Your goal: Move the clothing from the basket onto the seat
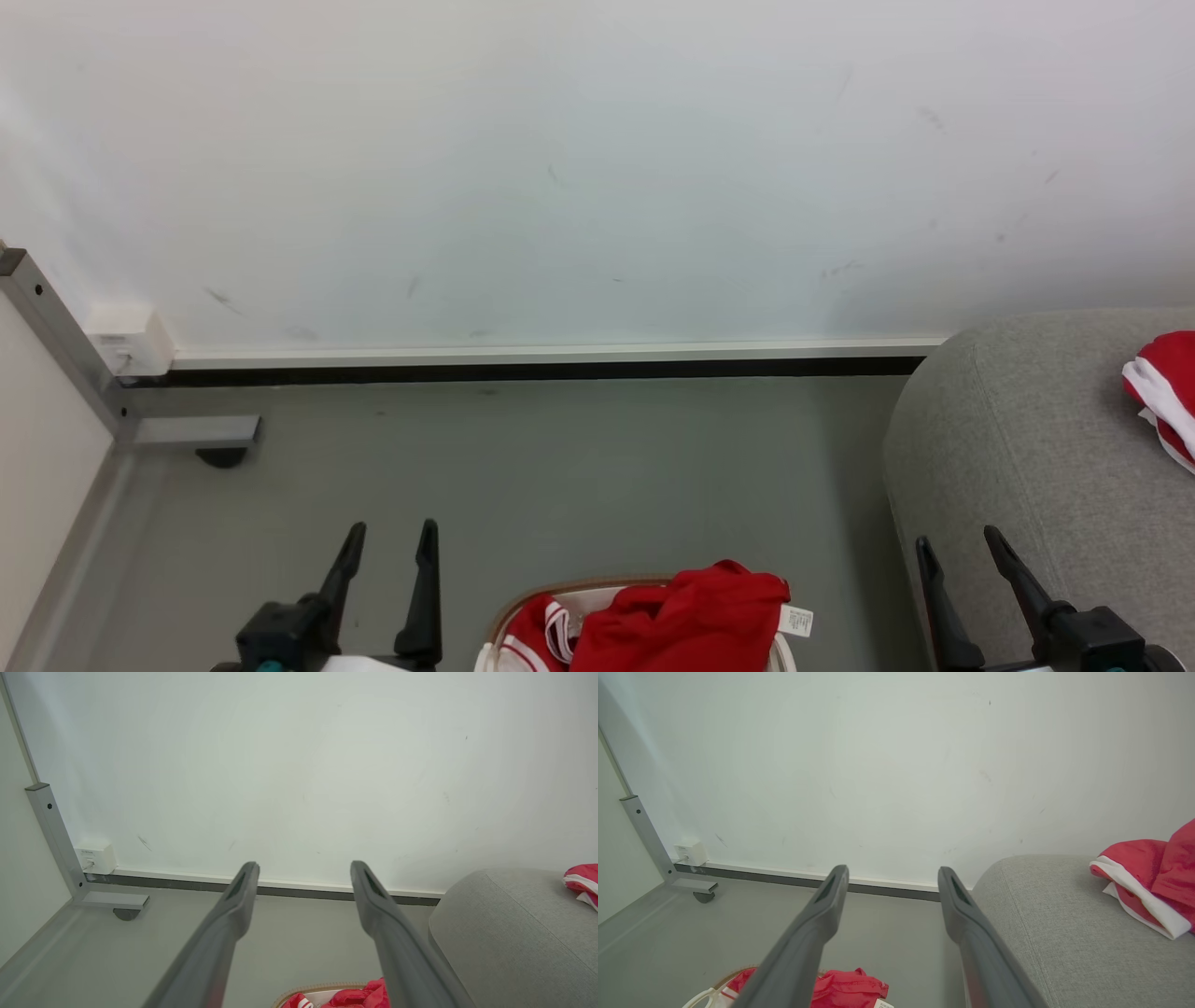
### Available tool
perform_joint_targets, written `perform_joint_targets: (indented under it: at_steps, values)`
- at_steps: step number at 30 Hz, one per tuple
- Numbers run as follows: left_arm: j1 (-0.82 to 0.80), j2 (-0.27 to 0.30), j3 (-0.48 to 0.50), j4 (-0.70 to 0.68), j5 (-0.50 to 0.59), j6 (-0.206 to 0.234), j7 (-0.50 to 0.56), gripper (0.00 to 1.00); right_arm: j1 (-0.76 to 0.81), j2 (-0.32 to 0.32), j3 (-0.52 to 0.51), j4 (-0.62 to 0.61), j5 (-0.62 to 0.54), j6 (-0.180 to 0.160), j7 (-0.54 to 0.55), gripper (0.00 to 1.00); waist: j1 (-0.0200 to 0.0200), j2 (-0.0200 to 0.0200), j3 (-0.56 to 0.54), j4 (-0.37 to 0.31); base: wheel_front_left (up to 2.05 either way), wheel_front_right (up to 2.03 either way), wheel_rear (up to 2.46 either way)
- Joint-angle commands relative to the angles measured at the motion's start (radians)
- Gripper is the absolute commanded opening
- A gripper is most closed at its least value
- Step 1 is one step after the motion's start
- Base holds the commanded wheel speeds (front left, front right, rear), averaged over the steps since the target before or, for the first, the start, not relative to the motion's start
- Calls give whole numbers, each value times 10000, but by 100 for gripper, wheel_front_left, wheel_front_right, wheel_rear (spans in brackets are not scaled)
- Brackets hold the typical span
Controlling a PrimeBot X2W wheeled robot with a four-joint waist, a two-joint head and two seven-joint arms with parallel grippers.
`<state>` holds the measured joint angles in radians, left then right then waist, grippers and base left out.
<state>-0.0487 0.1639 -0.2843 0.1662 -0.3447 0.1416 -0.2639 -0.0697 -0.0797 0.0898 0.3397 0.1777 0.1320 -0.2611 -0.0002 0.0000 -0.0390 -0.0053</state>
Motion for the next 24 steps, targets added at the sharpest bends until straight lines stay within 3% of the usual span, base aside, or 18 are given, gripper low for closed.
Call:
perform_joint_targets:
  at_steps: [1, 17, 24]
  values:
    - [168, -73, 147, 64, 157, -87, -7, 100, 135, -3, -28, 0, 40, -25, -19, 100, 2, 0, -30, -27, 0, 0, 0]
    - [-3, -574, 744, 543, 850, -823, -8, 100, -288, -59, 42, -142, 121, -25, -19, 100, 2, 0, 487, -435, 0, 0, 0]
    - [-1341, -650, 268, 1245, 1205, -1313, 44, 100, -1139, -22, -149, -526, -27, -25, -19, 100, 2, 0, 2362, -806, 0, 0, 0]
